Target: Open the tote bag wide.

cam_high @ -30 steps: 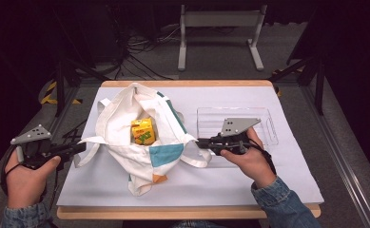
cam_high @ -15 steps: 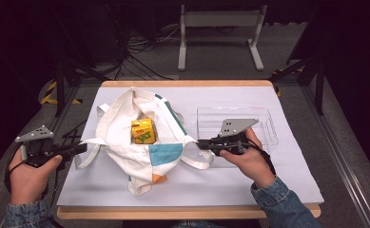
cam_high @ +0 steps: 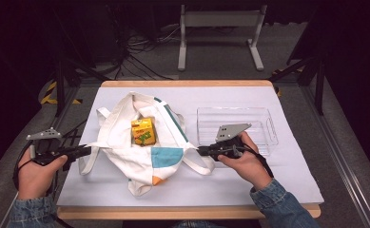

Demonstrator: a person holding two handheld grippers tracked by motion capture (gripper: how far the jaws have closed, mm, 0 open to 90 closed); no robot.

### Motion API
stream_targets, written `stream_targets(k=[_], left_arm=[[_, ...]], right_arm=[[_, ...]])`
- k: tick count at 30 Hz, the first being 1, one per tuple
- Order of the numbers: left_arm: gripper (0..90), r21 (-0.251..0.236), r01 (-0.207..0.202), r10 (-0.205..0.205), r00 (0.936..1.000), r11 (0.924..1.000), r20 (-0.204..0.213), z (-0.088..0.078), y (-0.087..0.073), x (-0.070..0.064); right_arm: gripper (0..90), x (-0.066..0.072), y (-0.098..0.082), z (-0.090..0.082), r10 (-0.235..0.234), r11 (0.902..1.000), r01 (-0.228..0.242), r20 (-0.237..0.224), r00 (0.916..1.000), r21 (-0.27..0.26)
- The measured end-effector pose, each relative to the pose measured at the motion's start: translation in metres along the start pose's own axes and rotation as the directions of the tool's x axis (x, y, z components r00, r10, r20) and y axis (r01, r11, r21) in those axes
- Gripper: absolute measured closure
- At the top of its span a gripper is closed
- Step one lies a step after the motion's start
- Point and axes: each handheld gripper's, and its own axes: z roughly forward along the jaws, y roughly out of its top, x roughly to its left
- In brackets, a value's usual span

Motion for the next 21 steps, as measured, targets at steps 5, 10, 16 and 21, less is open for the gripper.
stream_targets(k=[5,10,16,21], left_arm=[[79.9,0.01,0.002,-0.002,0.9999,0.9999,0.01,0.004,-0.002,0.003],[79.9,0.031,0.017,-0.018,0.9996,0.9994,0.02,0.008,-0.005,0.008],[79.9,0.07,0.033,-0.034,0.9994,0.997,0.011,0.017,-0.009,0.015],[80.0,0.092,0.05,-0.052,0.9984,0.9945,0.019,0.024,-0.012,0.02]], right_arm=[[87.9,-0.001,-0.005,0.005,0.008,0.9998,-0.008,-0.006,0.9999,0.017],[87.9,-0.002,-0.011,0.01,0.014,0.9993,-0.013,-0.012,0.9998,0.036],[87.9,-0.003,-0.017,0.017,0.026,0.9979,-0.024,-0.023,0.9994,0.06],[87.9,-0.006,-0.022,0.023,0.034,0.9954,-0.032,-0.023,0.9992,0.091]])
